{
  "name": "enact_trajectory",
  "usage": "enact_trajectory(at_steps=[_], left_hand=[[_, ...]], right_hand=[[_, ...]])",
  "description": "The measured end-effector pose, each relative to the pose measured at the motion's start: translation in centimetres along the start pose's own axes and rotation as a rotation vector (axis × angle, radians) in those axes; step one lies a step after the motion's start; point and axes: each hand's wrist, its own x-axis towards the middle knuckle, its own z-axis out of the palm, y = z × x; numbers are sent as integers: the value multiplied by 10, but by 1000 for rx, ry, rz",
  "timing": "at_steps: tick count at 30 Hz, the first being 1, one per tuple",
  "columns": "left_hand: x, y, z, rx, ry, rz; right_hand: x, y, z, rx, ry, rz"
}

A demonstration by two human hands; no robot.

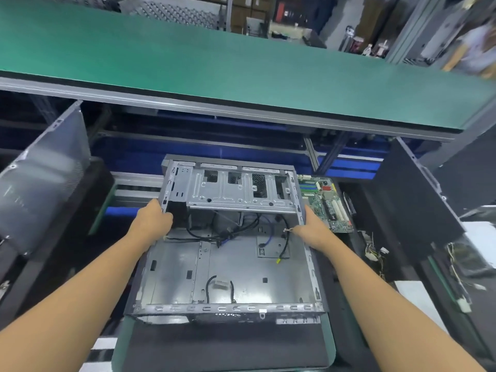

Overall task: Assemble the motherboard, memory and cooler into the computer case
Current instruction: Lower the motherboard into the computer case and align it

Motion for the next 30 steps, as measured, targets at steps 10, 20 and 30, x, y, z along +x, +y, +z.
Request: enact_trajectory(at_steps=[10,20,30], left_hand=[[-16,11,6,41,325,437],[-45,11,76,595,-525,552],[-69,11,85,270,-1124,456]], right_hand=[[-5,5,5,-6,51,-24],[-39,-34,45,-449,73,-494],[13,-38,113,57,-380,226]])
